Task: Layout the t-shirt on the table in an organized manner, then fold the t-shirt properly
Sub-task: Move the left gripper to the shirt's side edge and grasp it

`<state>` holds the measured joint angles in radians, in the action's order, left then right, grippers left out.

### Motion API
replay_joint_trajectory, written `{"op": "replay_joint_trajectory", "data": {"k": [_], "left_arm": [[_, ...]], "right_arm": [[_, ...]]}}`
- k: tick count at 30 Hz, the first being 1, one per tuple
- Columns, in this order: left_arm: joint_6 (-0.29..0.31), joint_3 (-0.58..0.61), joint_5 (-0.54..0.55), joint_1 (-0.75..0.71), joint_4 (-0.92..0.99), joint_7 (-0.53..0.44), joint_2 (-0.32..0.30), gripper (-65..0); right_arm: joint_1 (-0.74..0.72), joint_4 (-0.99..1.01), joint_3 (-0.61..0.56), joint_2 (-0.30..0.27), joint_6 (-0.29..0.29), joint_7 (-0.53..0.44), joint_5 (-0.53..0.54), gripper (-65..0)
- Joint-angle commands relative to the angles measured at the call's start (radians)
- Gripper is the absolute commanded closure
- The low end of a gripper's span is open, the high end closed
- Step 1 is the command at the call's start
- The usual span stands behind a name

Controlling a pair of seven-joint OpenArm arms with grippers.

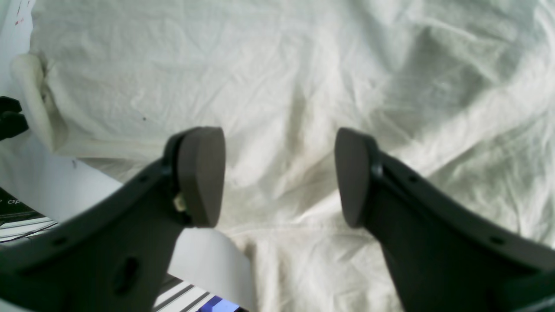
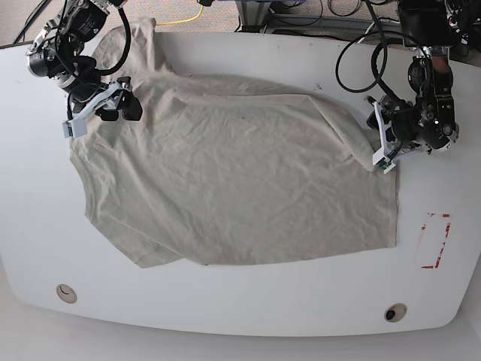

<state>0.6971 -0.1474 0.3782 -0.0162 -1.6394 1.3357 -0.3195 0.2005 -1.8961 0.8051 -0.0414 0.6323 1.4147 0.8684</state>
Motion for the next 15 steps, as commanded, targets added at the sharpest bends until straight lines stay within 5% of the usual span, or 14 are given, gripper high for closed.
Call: {"op": "replay_joint_trajectory", "data": {"k": [1, 8, 15], "left_arm": [[0.001, -0.004, 0.006, 0.026, -0.015, -0.034, -0.011, -28.1], [0.001, -0.004, 0.005, 0.031, -0.015, -0.037, -0.011, -35.8], [0.001, -0.004, -0.054, 0.032, -0.015, -0.038, -0.002, -35.8]], "right_arm": [[-0.006, -0.015, 0.001, -0.008, 0.007, -0.018, 0.016, -38.0], [-0.006, -0.015, -0.002, -0.007, 0.007, -0.018, 0.016, -38.0], [-0.006, -0.015, 0.000, -0.007, 0.007, -0.018, 0.016, -38.0]]}}
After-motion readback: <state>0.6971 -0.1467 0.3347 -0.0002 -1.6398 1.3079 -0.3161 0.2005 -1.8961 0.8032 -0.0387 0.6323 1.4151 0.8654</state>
